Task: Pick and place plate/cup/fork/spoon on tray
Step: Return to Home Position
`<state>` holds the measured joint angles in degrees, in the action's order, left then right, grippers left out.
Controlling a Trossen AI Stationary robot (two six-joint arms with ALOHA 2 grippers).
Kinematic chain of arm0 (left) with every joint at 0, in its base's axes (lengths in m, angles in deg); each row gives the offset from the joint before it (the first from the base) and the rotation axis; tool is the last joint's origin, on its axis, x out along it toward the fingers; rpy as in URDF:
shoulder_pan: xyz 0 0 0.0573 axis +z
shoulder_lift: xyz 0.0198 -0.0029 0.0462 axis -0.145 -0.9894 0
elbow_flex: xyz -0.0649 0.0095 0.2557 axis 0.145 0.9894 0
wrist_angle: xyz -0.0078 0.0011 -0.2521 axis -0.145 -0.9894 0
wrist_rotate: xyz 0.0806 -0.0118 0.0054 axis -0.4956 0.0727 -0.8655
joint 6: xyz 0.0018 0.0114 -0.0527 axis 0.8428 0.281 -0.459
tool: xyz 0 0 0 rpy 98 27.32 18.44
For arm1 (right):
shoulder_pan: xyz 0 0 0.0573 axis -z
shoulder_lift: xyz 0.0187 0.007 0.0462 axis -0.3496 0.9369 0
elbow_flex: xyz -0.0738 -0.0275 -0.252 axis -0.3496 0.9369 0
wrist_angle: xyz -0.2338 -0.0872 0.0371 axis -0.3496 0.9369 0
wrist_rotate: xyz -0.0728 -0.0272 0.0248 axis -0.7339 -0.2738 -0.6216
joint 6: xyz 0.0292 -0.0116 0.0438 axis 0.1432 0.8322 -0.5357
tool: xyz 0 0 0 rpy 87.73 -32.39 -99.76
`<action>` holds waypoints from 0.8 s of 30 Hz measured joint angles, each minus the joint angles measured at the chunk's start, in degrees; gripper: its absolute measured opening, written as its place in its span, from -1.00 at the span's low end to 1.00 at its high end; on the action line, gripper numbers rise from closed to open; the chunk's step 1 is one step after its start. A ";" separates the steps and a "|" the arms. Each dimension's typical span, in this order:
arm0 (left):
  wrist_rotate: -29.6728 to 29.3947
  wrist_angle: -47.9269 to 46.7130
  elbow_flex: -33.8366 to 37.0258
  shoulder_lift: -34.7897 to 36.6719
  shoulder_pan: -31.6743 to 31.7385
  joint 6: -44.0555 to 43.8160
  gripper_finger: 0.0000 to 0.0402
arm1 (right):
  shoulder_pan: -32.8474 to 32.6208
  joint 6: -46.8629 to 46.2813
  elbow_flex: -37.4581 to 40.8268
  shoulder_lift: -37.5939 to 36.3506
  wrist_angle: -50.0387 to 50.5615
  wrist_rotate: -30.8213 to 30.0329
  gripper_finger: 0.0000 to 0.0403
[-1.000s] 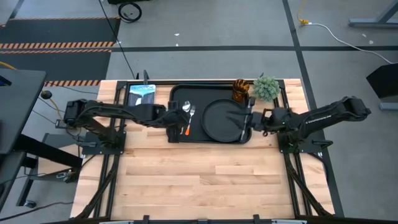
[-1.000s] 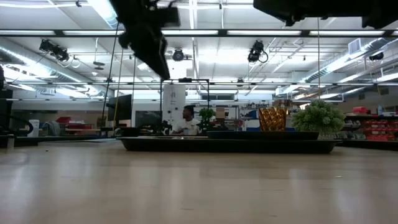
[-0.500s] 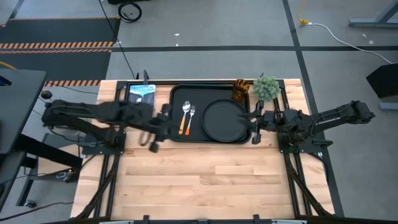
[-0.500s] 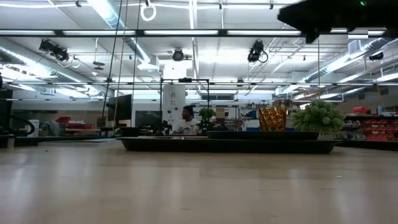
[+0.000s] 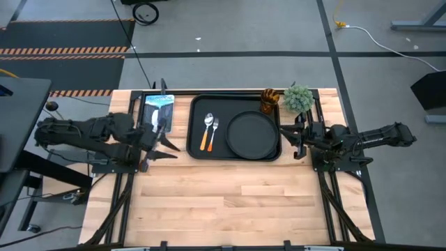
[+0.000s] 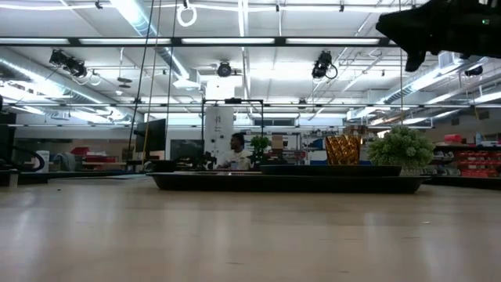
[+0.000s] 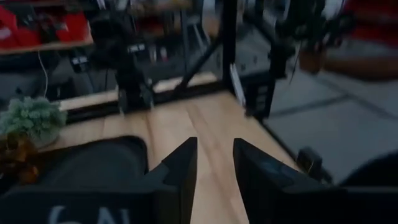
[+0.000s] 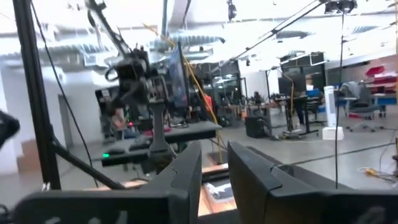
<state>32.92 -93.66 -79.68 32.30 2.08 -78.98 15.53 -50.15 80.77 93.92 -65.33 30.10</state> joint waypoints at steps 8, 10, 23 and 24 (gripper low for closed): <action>-0.05 23.17 20.04 10.83 -0.17 -9.80 -0.49 | 1.85 -7.38 3.99 -5.57 3.94 0.09 -0.78; -0.41 26.82 23.79 12.35 -0.17 -11.62 -0.49 | 1.84 -8.93 4.01 -6.24 5.12 0.04 -0.85; 0.15 45.35 42.80 21.19 -0.20 -14.00 -0.53 | 1.82 -9.00 4.01 -5.89 12.13 -5.88 -0.84; 0.16 46.79 43.98 21.77 -0.20 -13.90 -0.54 | 1.82 -7.76 4.01 -5.90 13.47 -5.90 -0.82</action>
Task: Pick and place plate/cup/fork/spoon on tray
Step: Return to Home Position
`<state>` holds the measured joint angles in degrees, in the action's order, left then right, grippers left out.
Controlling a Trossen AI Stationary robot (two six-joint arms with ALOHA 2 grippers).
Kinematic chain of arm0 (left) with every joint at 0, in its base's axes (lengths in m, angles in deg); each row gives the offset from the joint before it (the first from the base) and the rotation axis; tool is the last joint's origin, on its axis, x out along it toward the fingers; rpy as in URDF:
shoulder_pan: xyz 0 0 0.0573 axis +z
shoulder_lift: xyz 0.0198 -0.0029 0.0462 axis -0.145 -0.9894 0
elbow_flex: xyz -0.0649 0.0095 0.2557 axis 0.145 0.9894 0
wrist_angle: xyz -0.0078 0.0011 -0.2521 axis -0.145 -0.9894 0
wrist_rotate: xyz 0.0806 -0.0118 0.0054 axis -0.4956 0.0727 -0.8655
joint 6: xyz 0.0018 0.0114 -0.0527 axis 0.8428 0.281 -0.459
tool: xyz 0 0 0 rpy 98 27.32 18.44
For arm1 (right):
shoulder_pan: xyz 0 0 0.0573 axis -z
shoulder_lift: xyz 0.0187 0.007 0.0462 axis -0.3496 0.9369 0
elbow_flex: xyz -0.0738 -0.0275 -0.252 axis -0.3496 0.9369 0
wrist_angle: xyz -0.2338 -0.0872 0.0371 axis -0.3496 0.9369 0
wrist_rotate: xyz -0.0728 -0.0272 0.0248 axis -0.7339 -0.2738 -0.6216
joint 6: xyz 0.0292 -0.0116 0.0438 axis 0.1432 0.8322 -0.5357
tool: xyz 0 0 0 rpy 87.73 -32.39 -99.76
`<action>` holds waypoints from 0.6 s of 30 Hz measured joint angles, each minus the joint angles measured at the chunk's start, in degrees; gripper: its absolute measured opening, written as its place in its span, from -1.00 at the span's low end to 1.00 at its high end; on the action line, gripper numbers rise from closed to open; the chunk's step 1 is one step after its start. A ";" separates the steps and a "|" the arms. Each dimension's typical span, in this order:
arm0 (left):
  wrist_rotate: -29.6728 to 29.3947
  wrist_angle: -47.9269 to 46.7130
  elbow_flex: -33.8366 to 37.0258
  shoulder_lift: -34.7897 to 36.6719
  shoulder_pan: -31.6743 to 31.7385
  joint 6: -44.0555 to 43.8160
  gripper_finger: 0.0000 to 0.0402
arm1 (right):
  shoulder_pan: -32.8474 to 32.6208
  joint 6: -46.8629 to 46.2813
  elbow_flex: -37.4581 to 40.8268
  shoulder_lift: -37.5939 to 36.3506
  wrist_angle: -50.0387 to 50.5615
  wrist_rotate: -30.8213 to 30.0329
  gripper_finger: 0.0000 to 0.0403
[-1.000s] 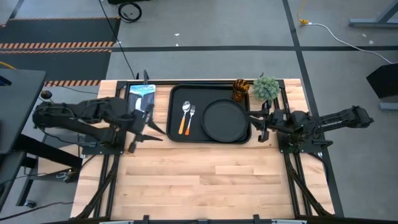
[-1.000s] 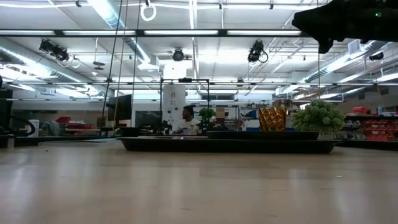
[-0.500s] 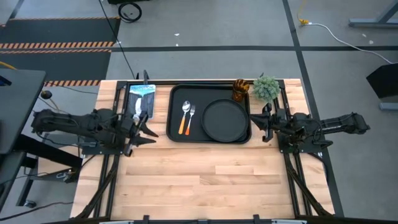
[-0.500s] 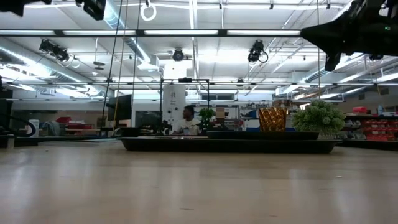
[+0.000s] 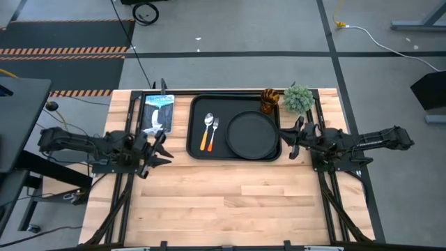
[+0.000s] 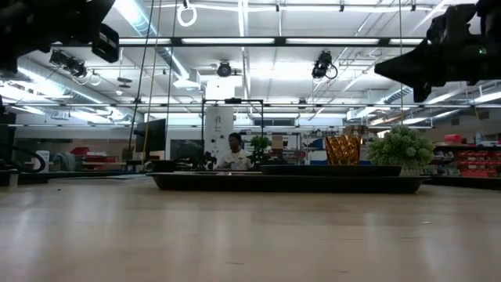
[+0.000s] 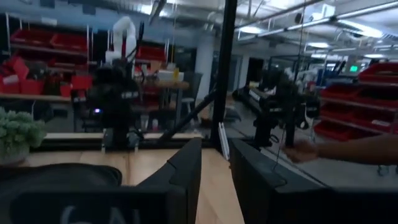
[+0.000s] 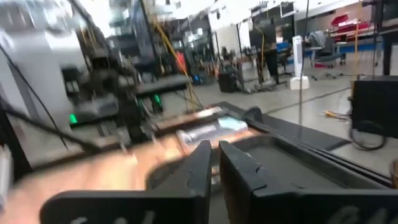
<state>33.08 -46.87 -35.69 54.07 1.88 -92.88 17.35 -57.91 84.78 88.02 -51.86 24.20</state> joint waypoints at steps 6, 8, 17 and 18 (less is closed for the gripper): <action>3.69 1.63 2.51 3.28 0.00 1.47 -0.64 | 0.00 2.39 0.00 0.04 3.01 0.00 -0.81; 6.54 1.82 2.49 4.46 0.00 1.54 -0.68 | 0.00 2.40 0.00 0.02 2.89 0.01 -0.81; 10.96 -5.38 2.46 12.24 0.00 3.06 -0.85 | 0.00 2.39 0.00 0.04 2.89 0.02 -0.81; 9.64 -5.50 2.46 12.79 -0.02 2.53 -0.87 | 0.00 2.39 0.00 0.04 2.89 0.02 -0.81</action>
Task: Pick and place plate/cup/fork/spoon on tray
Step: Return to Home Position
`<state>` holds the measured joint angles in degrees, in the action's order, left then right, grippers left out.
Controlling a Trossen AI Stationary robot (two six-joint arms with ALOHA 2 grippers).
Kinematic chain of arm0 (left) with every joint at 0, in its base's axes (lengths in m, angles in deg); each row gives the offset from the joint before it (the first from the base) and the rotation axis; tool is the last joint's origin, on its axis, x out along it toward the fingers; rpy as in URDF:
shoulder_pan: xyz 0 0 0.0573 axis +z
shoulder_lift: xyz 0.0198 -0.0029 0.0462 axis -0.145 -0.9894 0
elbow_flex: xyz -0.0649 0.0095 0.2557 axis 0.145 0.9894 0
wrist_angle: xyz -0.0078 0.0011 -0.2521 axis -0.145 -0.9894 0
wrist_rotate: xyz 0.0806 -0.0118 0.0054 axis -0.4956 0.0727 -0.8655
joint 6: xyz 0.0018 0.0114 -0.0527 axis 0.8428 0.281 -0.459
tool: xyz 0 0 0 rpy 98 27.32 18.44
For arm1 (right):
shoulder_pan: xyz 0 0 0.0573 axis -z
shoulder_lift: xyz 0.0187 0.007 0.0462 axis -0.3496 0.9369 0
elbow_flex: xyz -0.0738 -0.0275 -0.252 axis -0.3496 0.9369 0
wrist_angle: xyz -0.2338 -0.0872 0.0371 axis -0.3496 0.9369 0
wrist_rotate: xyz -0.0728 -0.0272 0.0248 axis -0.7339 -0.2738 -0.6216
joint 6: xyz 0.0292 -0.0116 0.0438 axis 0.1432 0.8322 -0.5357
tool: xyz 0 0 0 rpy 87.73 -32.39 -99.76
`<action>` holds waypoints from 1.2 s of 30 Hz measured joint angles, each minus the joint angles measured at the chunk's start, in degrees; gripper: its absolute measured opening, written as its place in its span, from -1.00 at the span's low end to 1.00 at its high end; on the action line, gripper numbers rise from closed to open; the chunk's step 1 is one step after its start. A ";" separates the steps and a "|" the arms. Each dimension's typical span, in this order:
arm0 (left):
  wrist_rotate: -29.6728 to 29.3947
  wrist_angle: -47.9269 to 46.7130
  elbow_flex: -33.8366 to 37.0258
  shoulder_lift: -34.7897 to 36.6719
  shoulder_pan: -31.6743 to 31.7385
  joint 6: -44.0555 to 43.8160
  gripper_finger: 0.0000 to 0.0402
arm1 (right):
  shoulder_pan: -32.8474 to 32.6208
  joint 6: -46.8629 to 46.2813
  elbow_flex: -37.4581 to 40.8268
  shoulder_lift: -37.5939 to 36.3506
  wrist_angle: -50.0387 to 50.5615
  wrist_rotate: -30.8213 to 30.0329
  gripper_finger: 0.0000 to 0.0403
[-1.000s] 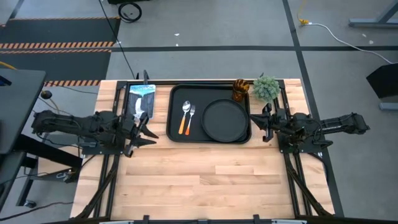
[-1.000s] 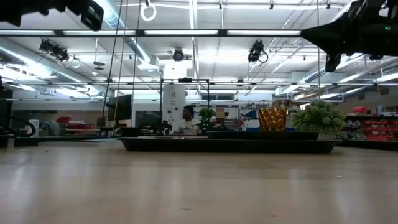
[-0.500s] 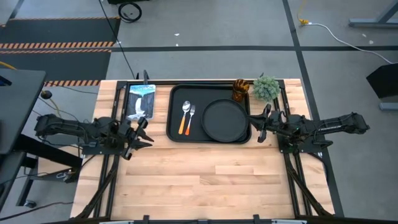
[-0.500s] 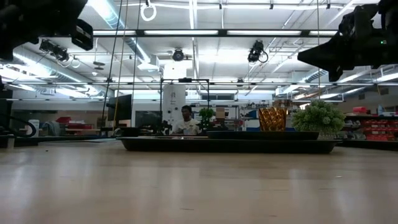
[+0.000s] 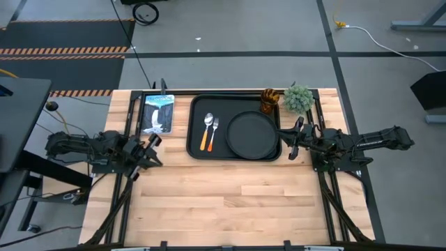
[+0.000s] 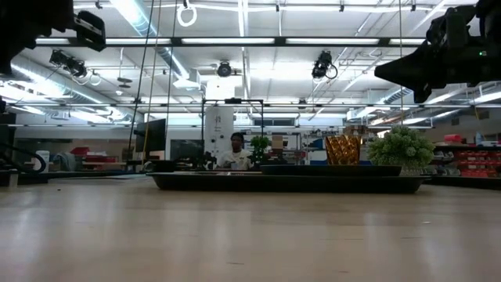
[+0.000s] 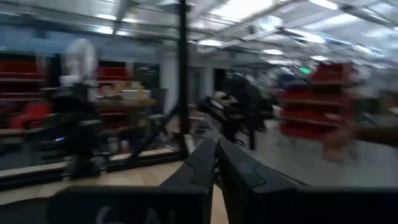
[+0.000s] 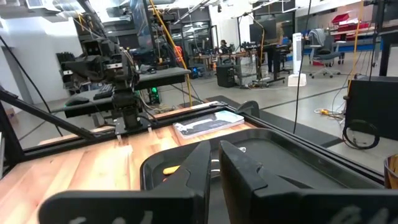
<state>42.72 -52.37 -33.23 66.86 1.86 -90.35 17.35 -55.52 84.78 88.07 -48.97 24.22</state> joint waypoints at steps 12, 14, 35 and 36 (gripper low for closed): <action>-8.80 -0.52 -0.02 0.55 0.04 -2.99 -0.88 | 0.00 0.01 0.00 0.00 0.00 0.02 -0.81; -8.80 -0.54 -0.02 0.55 0.04 -2.99 -0.87 | 0.00 0.00 0.00 0.00 0.00 0.00 -0.81; -8.84 -0.56 -0.02 0.53 0.04 -2.99 -0.86 | 0.00 0.00 0.00 0.00 0.00 0.02 -0.80; -8.84 -0.56 -0.02 0.53 0.04 -2.99 -0.86 | 0.00 0.00 0.00 0.00 0.00 0.02 -0.80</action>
